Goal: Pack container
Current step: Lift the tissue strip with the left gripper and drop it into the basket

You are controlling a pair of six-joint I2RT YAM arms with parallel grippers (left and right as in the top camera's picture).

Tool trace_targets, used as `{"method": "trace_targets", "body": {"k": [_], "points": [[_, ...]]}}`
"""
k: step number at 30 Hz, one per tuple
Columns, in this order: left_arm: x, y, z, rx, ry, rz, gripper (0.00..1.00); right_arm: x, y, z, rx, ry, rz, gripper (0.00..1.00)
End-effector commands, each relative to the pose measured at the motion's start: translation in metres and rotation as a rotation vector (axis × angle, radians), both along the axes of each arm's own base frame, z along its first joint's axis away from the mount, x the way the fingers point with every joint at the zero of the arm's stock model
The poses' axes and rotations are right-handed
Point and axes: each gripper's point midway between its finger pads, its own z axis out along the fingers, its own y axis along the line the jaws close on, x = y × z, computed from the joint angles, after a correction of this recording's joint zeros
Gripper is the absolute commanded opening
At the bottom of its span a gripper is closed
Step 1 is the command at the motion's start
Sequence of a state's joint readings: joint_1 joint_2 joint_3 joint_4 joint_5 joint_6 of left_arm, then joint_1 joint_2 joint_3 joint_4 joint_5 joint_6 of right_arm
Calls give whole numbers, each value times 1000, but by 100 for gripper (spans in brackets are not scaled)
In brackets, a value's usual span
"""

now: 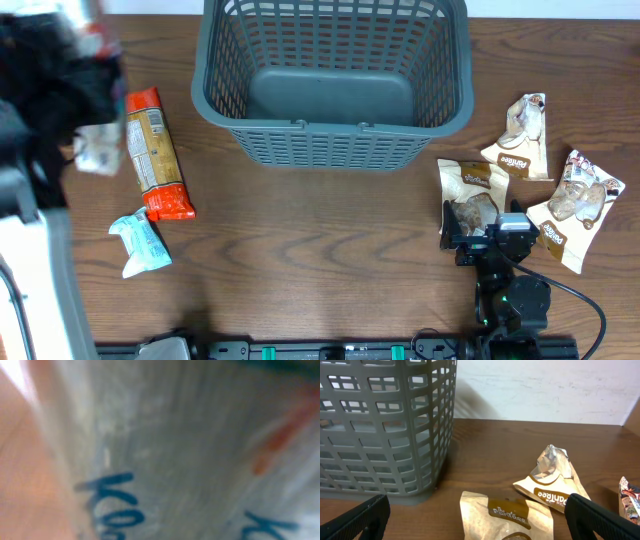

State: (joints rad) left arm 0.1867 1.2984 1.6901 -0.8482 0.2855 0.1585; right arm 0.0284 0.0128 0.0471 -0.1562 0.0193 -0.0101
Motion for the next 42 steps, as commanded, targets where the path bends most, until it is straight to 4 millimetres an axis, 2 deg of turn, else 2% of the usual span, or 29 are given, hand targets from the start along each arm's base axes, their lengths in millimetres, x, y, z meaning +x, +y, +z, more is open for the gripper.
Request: {"method": "trace_targets", "body": {"k": [1,4,7,12,18,21,24,28,32,33,35,37,39,40,42], "points": [[-11,-62,39,198,-166,-273,6,0,0,-2,13,4,-5,99],[-21,-120,61,355,-311,-500,6,0,0,-2,17,4,-6,99],[-24,-157,63,454,-379,-643,6,0,0,-2,17,4,-6,99],[-13,-202,47,525,-404,-793,6,0,0,-2,28,4,-7,99],[19,-245,14,665,-437,-935,6,0,0,-2,72,4,-12,99],[41,-256,-4,664,-422,-942,6,0,0,-2,72,4,-12,99],[61,-262,-37,650,-343,-960,6,0,0,-2,73,4,-13,99],[76,-269,-100,631,-178,-1014,6,0,0,-2,72,4,-12,99],[78,-270,-163,611,7,-1073,6,0,0,-2,72,4,-12,99],[77,-269,-179,605,55,-1086,11,0,0,-2,72,4,-12,99],[75,-268,-197,601,112,-1099,34,0,0,-2,72,4,-12,99],[74,-265,-211,604,162,-1104,38,0,0,-2,72,4,-12,99],[73,-264,-213,595,180,-1092,43,0,0,-2,72,4,-12,99],[72,-263,-209,592,173,-1086,47,0,0,-2,72,4,-12,99],[72,-263,-198,596,145,-1079,47,0,0,-2,72,4,-12,99]]}}
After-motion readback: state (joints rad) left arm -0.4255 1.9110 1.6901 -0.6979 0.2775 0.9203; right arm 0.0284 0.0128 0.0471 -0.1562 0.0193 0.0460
